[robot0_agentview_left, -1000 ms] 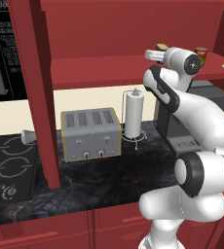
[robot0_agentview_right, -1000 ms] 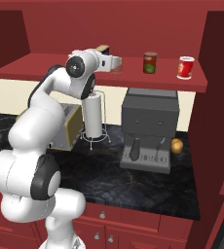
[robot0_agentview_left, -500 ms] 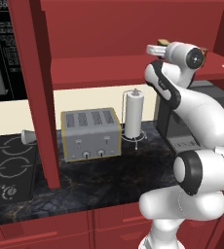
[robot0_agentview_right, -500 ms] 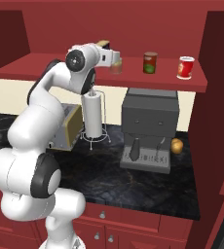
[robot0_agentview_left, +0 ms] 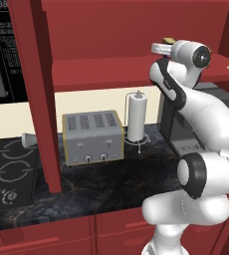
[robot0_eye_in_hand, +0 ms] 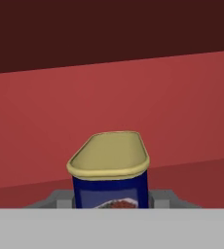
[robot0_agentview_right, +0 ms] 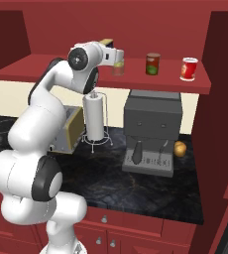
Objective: Stack two cans on top of the other two cans in the cabinet.
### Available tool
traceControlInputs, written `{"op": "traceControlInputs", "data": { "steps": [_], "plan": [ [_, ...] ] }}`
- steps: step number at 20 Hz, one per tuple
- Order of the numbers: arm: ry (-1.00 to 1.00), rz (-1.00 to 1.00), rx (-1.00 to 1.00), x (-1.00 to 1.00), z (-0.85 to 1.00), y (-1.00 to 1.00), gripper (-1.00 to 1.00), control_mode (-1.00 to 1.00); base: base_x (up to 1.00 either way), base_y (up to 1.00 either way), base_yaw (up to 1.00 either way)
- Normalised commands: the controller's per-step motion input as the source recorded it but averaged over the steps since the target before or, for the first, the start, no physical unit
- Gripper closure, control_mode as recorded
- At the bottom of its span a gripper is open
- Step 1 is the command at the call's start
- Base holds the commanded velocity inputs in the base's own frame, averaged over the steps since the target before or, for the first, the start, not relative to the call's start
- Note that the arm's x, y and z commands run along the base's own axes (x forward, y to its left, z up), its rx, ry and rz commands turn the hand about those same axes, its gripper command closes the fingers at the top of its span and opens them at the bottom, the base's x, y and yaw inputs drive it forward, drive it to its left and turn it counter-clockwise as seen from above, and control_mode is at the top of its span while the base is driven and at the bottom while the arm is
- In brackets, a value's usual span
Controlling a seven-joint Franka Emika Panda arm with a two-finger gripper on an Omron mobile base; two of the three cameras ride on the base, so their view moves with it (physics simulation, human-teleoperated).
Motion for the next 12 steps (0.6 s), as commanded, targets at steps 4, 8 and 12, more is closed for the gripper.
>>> {"op": "traceControlInputs", "data": {
  "steps": [4, 8, 12],
  "plan": [
    [0.0, 0.0, 0.0, 0.0, 0.0, -0.26, 1.0, -1.0, 0.0, 0.0, 0.0],
    [0.0, 0.0, 0.0, 0.0, 0.0, -0.34, 1.0, -1.0, 0.0, 0.0, 0.0],
    [0.0, 0.0, 0.0, 0.0, 0.0, -0.35, 1.0, -1.0, 0.0, 0.0, 0.0]
  ]
}}
